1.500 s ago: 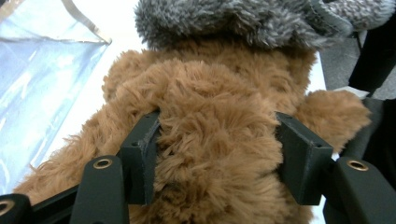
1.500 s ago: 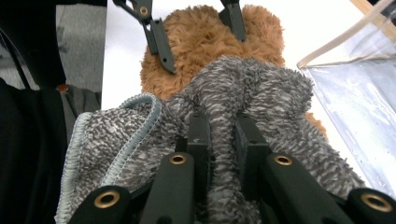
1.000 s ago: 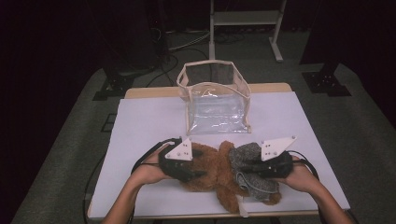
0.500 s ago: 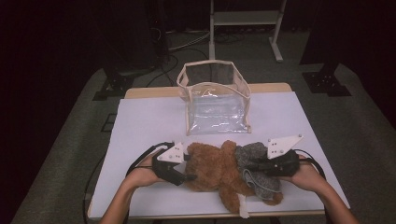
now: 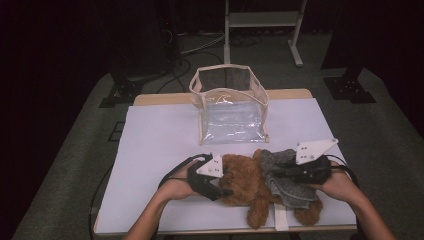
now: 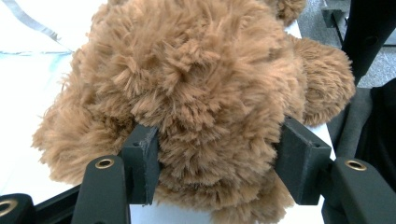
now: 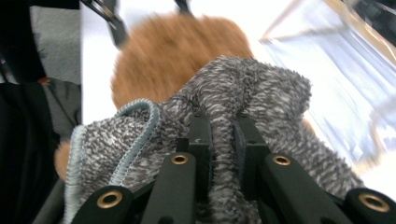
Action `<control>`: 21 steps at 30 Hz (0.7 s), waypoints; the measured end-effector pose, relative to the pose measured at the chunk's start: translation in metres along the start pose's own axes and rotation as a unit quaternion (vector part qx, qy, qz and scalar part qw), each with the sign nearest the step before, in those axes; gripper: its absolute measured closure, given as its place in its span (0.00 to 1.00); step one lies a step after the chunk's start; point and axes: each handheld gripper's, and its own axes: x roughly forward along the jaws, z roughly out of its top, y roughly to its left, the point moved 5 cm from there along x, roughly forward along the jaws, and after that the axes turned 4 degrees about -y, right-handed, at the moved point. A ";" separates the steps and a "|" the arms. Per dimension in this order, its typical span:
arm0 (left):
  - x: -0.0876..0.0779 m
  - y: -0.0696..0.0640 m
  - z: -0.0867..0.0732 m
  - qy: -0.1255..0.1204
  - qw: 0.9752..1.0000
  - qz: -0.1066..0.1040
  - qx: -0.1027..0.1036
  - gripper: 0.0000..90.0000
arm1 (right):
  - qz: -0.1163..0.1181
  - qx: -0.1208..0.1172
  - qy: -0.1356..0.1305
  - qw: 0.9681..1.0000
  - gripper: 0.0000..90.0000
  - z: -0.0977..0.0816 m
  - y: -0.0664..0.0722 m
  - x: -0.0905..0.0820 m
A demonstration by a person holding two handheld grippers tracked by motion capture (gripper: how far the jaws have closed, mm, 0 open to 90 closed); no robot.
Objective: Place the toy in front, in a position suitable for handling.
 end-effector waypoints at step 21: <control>-0.014 0.005 -0.010 -0.016 1.000 0.015 -0.013 0.44 | 0.015 -0.053 0.019 0.998 0.88 0.029 0.027 0.033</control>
